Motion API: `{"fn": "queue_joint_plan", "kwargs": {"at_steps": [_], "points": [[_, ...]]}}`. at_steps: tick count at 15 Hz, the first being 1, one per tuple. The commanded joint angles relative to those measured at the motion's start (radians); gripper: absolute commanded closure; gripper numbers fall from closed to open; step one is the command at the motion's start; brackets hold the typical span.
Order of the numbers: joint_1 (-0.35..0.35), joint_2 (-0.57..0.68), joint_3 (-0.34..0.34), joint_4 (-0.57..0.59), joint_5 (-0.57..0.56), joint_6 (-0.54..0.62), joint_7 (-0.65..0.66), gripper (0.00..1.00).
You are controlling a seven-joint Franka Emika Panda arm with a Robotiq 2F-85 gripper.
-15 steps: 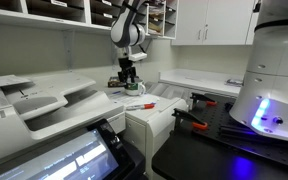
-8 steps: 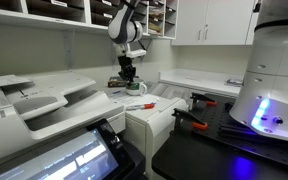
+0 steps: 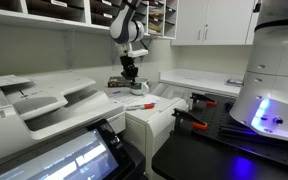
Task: Move the white mug forward
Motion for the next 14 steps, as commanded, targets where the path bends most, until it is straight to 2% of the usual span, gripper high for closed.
{"fn": "queue_joint_plan", "kwargs": {"at_steps": [1, 7, 14], "points": [[-0.015, -0.101, 0.022, -0.074, -0.003, -0.027, -0.001, 0.98], [-0.007, -0.26, 0.061, -0.23, 0.007, -0.09, -0.007, 0.98], [0.005, -0.346, 0.072, -0.414, -0.004, 0.004, 0.038, 0.98]]}}
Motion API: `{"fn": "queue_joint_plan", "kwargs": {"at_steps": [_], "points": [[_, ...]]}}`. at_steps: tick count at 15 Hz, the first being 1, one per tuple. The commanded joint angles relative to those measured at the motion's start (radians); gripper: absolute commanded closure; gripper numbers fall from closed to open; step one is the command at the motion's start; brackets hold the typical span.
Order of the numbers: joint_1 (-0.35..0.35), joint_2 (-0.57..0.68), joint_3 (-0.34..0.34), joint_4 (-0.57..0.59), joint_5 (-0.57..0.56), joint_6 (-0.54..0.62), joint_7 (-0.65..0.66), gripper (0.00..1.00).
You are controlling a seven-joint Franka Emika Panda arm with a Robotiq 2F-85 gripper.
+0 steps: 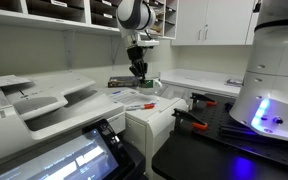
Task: Move the white mug forward
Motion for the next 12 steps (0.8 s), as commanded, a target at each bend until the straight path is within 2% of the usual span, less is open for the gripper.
{"fn": "queue_joint_plan", "kwargs": {"at_steps": [1, 6, 12], "points": [[0.002, -0.064, -0.005, -0.087, -0.013, 0.074, 0.039, 0.98], [-0.012, -0.081, -0.014, -0.158, -0.007, 0.187, 0.021, 0.98], [-0.009, -0.061, -0.047, -0.18, -0.049, 0.231, 0.053, 0.98]]}}
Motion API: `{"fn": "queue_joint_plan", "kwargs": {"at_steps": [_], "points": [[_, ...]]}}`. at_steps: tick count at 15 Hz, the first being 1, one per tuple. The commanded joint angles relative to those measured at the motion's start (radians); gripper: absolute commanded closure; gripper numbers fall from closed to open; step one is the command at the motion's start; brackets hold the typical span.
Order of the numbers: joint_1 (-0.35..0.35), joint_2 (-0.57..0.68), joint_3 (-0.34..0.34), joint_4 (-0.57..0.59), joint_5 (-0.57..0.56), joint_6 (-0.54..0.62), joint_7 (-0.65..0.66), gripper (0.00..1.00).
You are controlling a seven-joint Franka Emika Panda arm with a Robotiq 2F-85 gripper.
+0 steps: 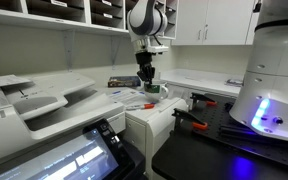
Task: Move the white mug forward
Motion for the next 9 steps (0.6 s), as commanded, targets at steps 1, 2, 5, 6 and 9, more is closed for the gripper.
{"fn": "queue_joint_plan", "kwargs": {"at_steps": [1, 2, 5, 6, 9], "points": [[0.006, -0.019, -0.026, -0.023, -0.057, 0.065, 0.052, 0.98], [0.002, -0.015, -0.029, -0.021, -0.055, 0.074, 0.043, 0.98], [-0.015, 0.0, -0.019, -0.019, -0.019, 0.087, 0.005, 0.98], [-0.017, 0.004, -0.014, -0.017, -0.012, 0.081, -0.004, 0.98], [-0.009, 0.015, -0.021, -0.014, -0.03, 0.076, 0.013, 0.98]]}}
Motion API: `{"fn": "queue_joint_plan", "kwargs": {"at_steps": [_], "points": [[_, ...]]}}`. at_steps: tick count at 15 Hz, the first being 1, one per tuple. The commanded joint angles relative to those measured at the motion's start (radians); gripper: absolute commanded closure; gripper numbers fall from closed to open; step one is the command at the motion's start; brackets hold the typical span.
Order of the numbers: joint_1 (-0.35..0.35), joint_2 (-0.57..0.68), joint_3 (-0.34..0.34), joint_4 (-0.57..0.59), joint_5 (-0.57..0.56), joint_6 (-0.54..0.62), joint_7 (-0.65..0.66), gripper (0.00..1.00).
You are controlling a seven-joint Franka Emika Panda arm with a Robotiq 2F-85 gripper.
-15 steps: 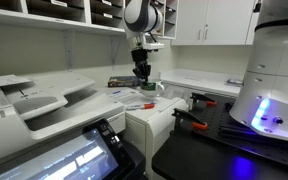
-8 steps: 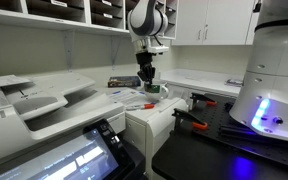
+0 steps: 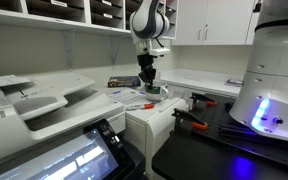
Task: Move the white mug forward
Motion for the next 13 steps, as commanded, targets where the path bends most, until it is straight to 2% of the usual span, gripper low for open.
{"fn": "queue_joint_plan", "kwargs": {"at_steps": [1, 2, 3, 4, 7, 9, 12, 13], "points": [[0.0, -0.007, 0.0, -0.008, -0.012, 0.017, 0.019, 0.94], [-0.005, -0.009, 0.004, -0.012, -0.003, 0.025, 0.009, 0.65], [-0.008, -0.013, 0.008, -0.016, 0.004, 0.031, 0.001, 0.64], [-0.014, -0.022, 0.016, -0.022, 0.016, 0.046, -0.019, 0.59], [-0.017, -0.07, 0.034, -0.043, 0.03, 0.09, -0.043, 0.35], [-0.007, -0.125, 0.035, -0.046, 0.016, 0.06, -0.037, 0.22], [-0.015, -0.2, 0.056, -0.041, 0.065, 0.02, -0.082, 0.0], [-0.016, -0.22, 0.061, -0.042, 0.091, 0.007, -0.117, 0.0]]}}
